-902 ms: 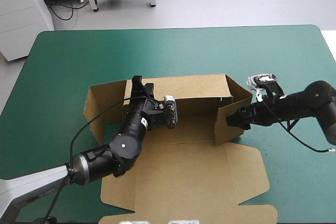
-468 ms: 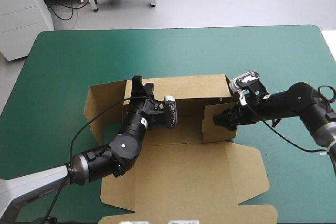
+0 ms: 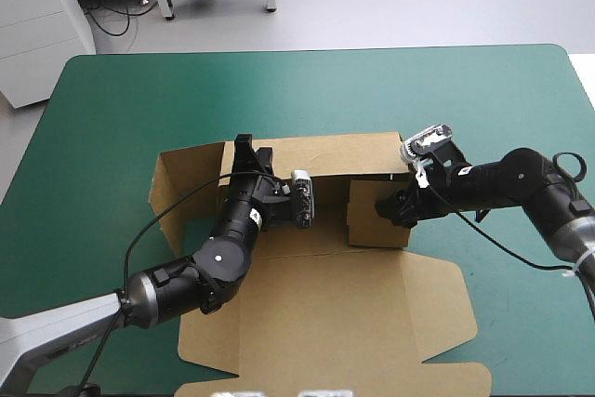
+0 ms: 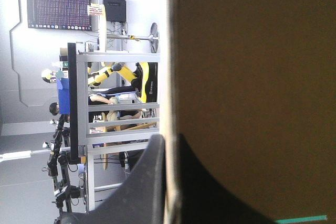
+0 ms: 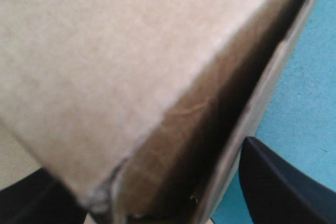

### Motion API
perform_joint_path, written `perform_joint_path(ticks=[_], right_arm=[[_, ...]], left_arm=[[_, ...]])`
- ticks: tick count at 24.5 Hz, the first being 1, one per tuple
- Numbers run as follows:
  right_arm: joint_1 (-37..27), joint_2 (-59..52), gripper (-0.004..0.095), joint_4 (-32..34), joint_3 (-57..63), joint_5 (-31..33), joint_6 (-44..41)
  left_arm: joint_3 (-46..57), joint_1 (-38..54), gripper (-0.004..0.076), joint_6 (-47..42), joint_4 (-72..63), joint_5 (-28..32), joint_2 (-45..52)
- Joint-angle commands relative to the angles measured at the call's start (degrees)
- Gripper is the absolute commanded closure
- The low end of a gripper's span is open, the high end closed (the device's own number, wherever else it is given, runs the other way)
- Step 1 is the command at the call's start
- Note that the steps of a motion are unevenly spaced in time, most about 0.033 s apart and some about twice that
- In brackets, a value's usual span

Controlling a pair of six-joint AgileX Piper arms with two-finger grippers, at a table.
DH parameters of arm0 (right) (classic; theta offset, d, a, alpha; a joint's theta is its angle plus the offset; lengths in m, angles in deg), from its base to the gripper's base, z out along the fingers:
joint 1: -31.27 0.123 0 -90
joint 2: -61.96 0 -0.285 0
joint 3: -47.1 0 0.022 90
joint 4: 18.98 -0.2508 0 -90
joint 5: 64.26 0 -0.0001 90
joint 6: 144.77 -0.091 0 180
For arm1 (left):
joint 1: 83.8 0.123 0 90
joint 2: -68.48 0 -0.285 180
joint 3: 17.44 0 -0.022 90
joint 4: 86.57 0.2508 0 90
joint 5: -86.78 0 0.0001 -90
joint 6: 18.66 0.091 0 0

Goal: Fold the box

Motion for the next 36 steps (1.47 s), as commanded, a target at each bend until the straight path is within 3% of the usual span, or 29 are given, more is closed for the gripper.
perform_joint_path(ticks=[1,8,17,20,23,26,28,33,36], right_arm=[[-0.01,-1.75,0.0337,-2.28,-1.31,-1.33,1.23],[-0.01,-1.75,0.0602,-2.07,-1.31,-1.90,1.40],[-0.01,-1.75,0.0795,-0.07,-2.23,-6.32,-3.10],[-0.01,-1.75,0.0927,0.77,-3.04,-6.31,-3.20],[-0.01,-1.75,0.0930,0.25,-3.07,-5.61,-2.26],[-0.01,-1.75,0.0930,-2.55,-3.07,-0.66,6.24],[-0.01,-1.75,0.0927,-0.59,-3.07,-2.73,1.91],[-0.01,-1.75,0.0919,11.50,-3.17,-9.98,-9.52],[-0.01,-1.75,0.0917,14.32,-3.17,-12.65,-12.87]], left_arm=[[-1.42,-0.17,0.0755,-0.43,1.51,-1.50,1.72],[-1.42,-0.17,0.0755,-0.43,1.51,-1.17,1.72],[-1.42,-0.22,0.0755,-0.43,1.87,1.24,1.72],[-1.99,-0.22,0.0755,-0.43,1.97,2.20,1.72],[-4.05,-0.22,0.0684,-0.55,1.17,3.71,1.72],[-5.73,-0.22,0.0614,-0.55,1.10,3.71,1.72],[-6.19,-0.22,0.0605,-0.55,1.10,4.28,1.72],[-6.31,-0.89,0.0605,-0.55,1.71,7.15,1.72],[-6.43,-0.89,0.0573,-0.55,2.20,8.24,1.72]])
